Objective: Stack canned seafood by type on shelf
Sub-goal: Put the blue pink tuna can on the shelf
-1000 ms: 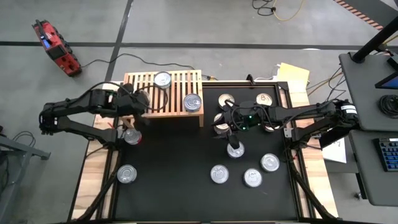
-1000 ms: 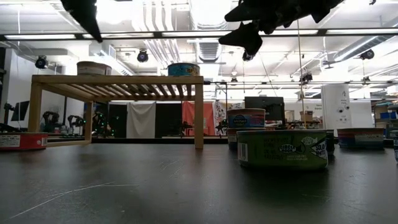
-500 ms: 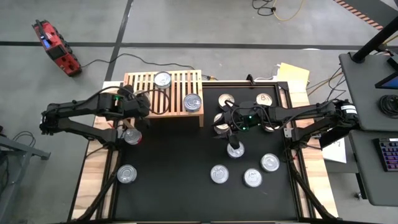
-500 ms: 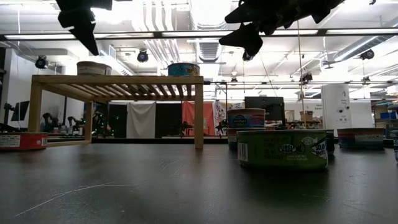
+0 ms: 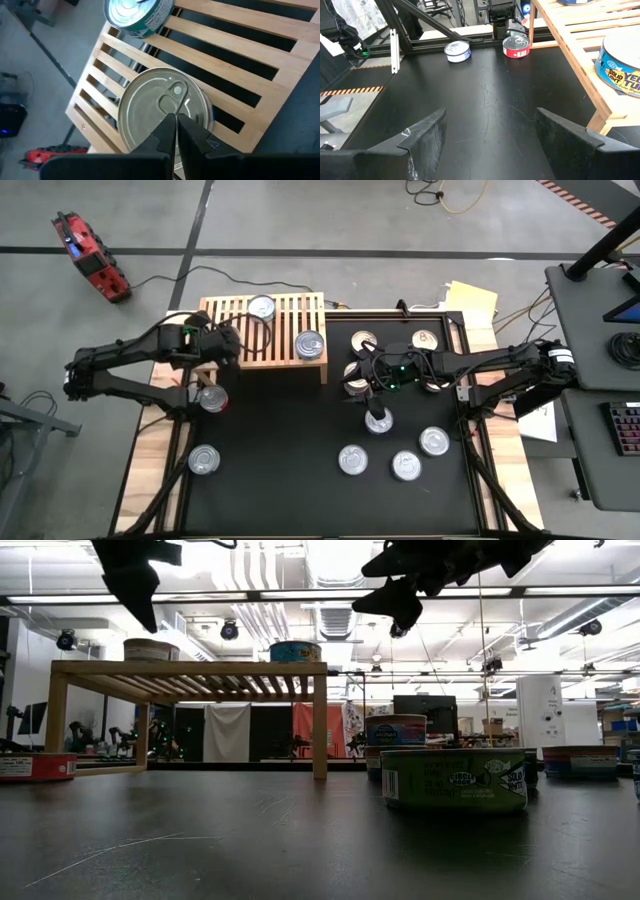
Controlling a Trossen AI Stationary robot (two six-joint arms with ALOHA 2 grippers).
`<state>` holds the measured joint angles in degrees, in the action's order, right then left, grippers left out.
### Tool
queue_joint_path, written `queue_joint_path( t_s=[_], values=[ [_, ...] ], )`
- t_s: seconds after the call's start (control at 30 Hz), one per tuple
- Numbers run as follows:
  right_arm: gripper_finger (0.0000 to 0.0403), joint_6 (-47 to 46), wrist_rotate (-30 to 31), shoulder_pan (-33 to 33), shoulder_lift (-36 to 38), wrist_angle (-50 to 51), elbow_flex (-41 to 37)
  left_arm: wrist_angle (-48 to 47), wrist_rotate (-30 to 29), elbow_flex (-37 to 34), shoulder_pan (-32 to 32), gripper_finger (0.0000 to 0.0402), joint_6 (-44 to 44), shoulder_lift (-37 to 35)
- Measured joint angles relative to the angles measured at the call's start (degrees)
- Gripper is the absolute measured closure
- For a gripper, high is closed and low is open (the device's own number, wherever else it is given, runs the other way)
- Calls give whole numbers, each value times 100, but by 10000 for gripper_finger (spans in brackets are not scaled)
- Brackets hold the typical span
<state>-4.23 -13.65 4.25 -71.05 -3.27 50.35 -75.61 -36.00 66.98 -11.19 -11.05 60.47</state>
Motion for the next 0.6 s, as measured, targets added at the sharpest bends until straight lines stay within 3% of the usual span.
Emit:
queue_joint_path(
  t_s=[0.43,0.6],
  values=[
    [111,0,0,0,0,0,-2,162,959,-2,-680,401,408,12],
    [104,0,0,2,0,0,-2,186,1004,-4,-831,401,577,48]
  ],
)
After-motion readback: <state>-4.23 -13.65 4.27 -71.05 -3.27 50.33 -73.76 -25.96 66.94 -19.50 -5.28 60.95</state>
